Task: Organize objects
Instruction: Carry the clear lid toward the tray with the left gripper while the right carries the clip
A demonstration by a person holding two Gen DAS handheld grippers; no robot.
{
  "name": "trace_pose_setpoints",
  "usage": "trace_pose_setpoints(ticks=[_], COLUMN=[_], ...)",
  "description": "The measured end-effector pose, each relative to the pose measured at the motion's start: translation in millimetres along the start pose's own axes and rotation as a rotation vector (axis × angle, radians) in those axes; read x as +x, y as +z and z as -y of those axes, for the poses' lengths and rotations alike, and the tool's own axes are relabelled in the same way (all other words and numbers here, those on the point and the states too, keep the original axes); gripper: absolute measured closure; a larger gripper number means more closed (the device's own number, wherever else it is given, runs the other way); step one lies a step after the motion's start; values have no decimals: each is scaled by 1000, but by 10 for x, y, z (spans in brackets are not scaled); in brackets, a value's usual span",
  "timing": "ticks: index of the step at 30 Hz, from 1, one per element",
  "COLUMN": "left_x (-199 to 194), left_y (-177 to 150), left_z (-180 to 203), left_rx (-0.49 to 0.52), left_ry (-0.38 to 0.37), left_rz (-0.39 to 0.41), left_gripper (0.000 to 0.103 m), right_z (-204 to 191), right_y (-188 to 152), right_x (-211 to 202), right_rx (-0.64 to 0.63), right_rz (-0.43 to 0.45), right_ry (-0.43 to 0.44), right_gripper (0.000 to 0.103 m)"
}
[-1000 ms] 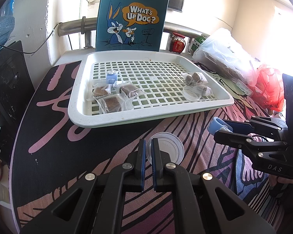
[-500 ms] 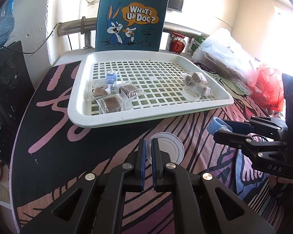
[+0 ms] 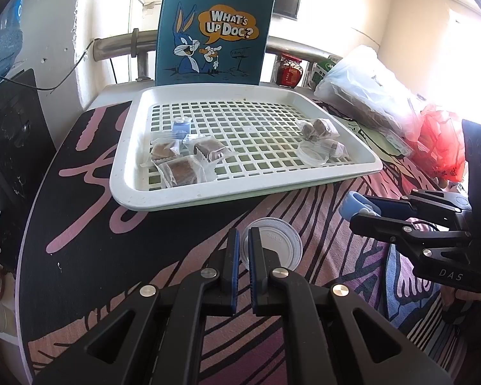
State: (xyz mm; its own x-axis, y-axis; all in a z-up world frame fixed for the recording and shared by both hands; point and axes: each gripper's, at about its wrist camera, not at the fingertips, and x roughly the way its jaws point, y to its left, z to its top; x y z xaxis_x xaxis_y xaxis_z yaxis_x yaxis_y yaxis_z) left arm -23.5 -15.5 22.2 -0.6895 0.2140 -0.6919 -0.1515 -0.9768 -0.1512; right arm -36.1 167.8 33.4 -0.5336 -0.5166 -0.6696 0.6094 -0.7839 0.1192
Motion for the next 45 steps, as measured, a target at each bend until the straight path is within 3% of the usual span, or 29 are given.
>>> trace_pose_setpoints(ticks=[10, 14, 26, 34, 45], left_x=[8, -56, -509, -11, 393], left_y=[-3, 27, 537, 646, 530], left_z=[45, 57, -132, -199, -115], left_rx=[3, 16, 12, -55, -34], left_ry=[-16, 22, 95, 95, 127], left_rz=[-8, 25, 152, 85, 64], left_gripper=[99, 99, 99, 99, 98], right_z=[52, 70, 487, 633, 623], right_y=[2, 30, 532, 670, 537], right_x=[-24, -76, -683, -198, 315], right_rx=[43, 40, 134, 182, 135], right_rz=[12, 34, 207, 114, 40], right_ry=[29, 14, -18, -20, -99], right_gripper=[77, 77, 77, 77, 76])
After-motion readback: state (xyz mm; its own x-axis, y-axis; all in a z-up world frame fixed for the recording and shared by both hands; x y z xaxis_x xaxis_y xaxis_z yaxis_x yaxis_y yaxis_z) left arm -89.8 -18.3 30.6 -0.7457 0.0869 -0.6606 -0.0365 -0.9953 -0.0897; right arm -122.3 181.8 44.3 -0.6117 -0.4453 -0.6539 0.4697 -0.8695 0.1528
